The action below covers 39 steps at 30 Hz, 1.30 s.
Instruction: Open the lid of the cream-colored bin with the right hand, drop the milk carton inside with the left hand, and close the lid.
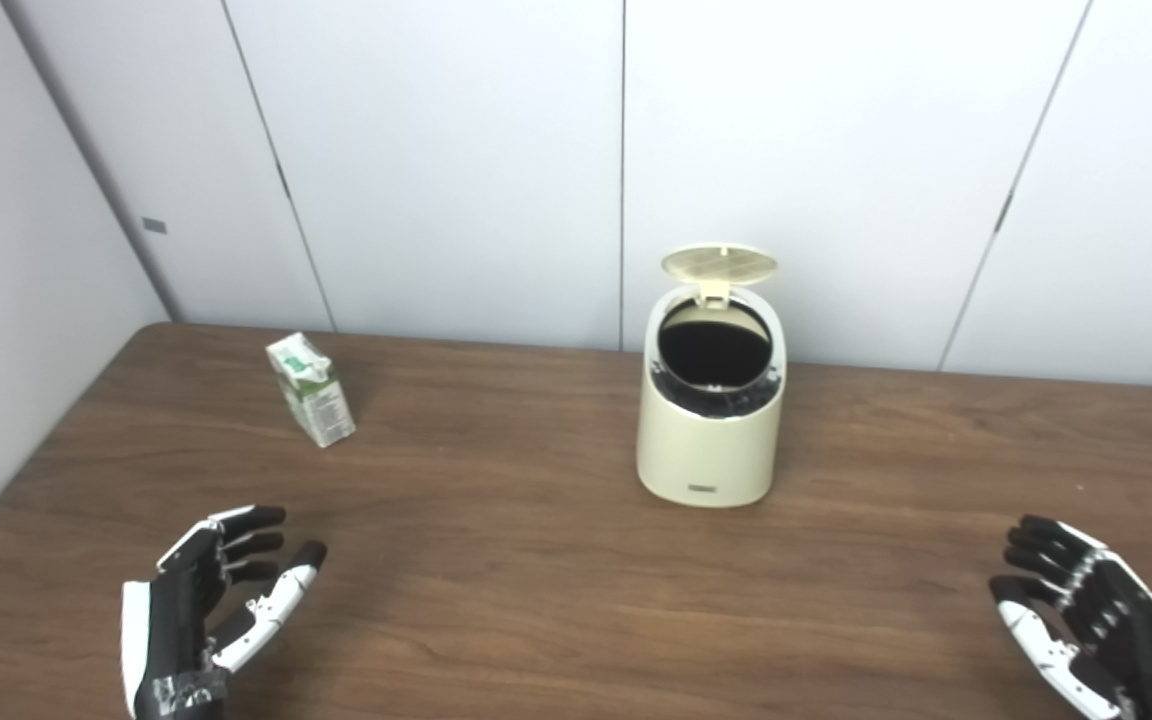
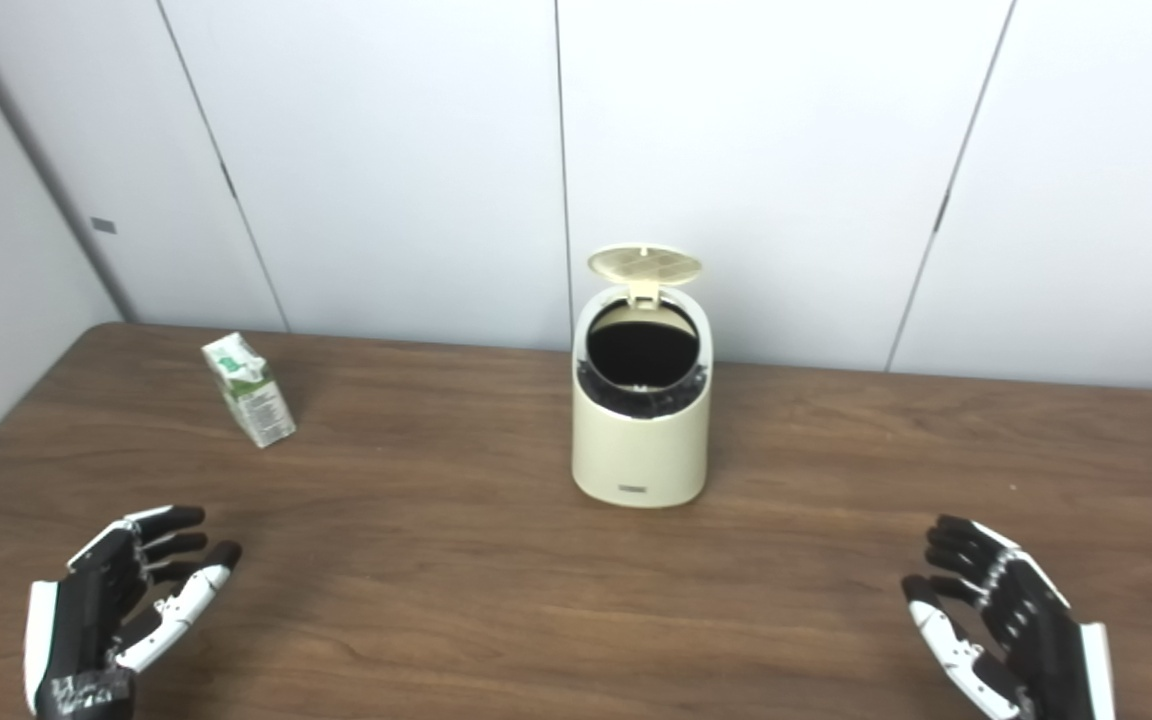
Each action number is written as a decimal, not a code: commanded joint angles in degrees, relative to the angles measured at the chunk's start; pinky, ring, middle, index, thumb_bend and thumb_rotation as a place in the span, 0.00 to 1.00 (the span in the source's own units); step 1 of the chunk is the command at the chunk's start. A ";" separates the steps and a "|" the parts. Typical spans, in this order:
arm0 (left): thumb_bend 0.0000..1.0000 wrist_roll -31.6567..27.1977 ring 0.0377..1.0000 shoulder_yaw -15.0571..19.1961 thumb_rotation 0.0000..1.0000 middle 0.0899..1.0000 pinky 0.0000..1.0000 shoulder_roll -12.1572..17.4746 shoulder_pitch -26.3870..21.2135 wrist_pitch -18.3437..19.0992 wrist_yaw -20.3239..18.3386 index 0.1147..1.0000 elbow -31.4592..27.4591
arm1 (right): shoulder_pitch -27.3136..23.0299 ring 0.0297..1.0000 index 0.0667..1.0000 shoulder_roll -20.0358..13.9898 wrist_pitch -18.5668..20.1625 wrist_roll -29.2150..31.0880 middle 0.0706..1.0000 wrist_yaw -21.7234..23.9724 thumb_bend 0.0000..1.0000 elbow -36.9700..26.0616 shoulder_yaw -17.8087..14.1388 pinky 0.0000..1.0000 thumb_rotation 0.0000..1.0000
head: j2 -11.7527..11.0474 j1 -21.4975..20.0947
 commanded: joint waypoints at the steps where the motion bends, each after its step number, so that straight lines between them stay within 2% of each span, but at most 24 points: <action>1: 0.80 0.23 0.71 0.72 0.32 0.73 0.65 0.98 -0.46 -1.02 0.82 0.79 0.12 | -1.93 0.65 0.64 -1.14 -3.78 0.62 0.65 0.58 0.24 -0.50 -0.69 0.57 0.15 | -0.02 0.50; 3: 0.80 0.06 0.73 1.30 0.31 0.75 0.68 1.33 -1.01 -0.45 1.20 0.81 0.72 | -2.32 0.65 0.63 -1.84 -4.23 0.49 0.65 0.93 0.25 0.18 -0.81 0.56 0.26 | -0.13 1.26; 5: 0.81 -0.44 0.73 1.83 0.31 0.76 0.69 1.69 -1.61 -0.73 1.41 0.83 1.25 | -2.61 0.65 0.63 -2.45 -4.39 0.77 0.65 1.54 0.24 0.59 -0.88 0.55 0.31 | -0.25 2.12; 9: 0.83 -1.70 0.75 2.95 0.31 0.78 0.74 3.03 -3.05 -3.77 1.65 0.85 4.04 | -3.69 0.64 0.61 -3.41 -5.99 0.87 0.64 2.16 0.26 2.68 -1.28 0.52 0.38 | -0.82 5.02; 13: 0.88 -1.62 0.78 4.40 0.38 0.80 0.77 6.82 -5.24 -4.73 1.48 0.84 7.98 | -4.31 0.61 0.58 -3.26 -3.63 0.70 0.62 1.77 0.37 2.94 -1.44 0.49 0.48 | -1.60 7.33; 18: 0.95 -3.96 0.80 5.97 0.40 0.81 0.79 11.54 -8.80 -6.14 0.80 0.86 15.51 | -4.82 0.60 0.56 -3.63 -4.02 0.89 0.61 2.24 0.41 3.71 -1.47 0.47 0.51 | -1.92 9.10; 20: 0.99 -3.77 0.81 5.96 0.43 0.82 0.80 13.57 -10.23 -4.21 0.40 0.87 17.08 | -5.07 0.59 0.55 -3.83 -5.05 0.81 0.60 2.27 0.41 4.51 -1.53 0.46 0.51 | -1.98 9.52; 22: 1.00 -3.73 0.83 5.57 0.46 0.83 0.83 14.85 -11.62 -0.54 -0.06 0.88 16.68 | -5.36 0.58 0.55 -4.02 -5.51 1.27 0.60 2.44 0.42 5.34 -1.71 0.46 0.52 | -2.15 10.36; 25: 1.00 -4.33 0.83 5.02 0.42 0.81 0.82 15.41 -13.54 4.79 -0.80 0.85 14.16 | -5.72 0.58 0.55 -4.02 -5.85 2.25 0.59 2.72 0.46 6.29 -1.96 0.46 0.53 | -2.40 10.94; 28: 1.00 -7.26 0.82 5.15 0.35 0.80 0.80 15.32 -16.80 12.29 -1.89 0.82 10.99 | -6.22 0.58 0.55 -4.31 -6.71 2.09 0.59 3.00 0.48 7.56 -2.01 0.46 0.55 | -2.85 11.60; 32: 0.98 -8.65 0.79 4.99 0.33 0.78 0.77 16.45 -20.35 16.26 -2.88 0.80 11.96 | -6.50 0.58 0.54 -4.40 -6.55 2.02 0.59 2.98 0.48 8.09 -2.03 0.46 0.56 | -3.14 11.99; 35: 0.96 -8.67 0.80 4.08 0.30 0.79 0.78 17.54 -22.70 19.31 -3.72 0.81 12.21 | -6.43 0.58 0.55 -4.32 -5.97 1.94 0.60 3.00 0.46 7.58 -1.85 0.46 0.56 | -3.30 12.11; 39: 0.96 -8.38 0.84 2.35 0.28 0.83 0.80 18.97 -24.72 24.15 -5.50 0.84 10.94 | -6.48 0.58 0.55 -4.39 -6.07 1.77 0.59 3.00 0.48 7.76 -1.76 0.46 0.57 | -3.58 11.98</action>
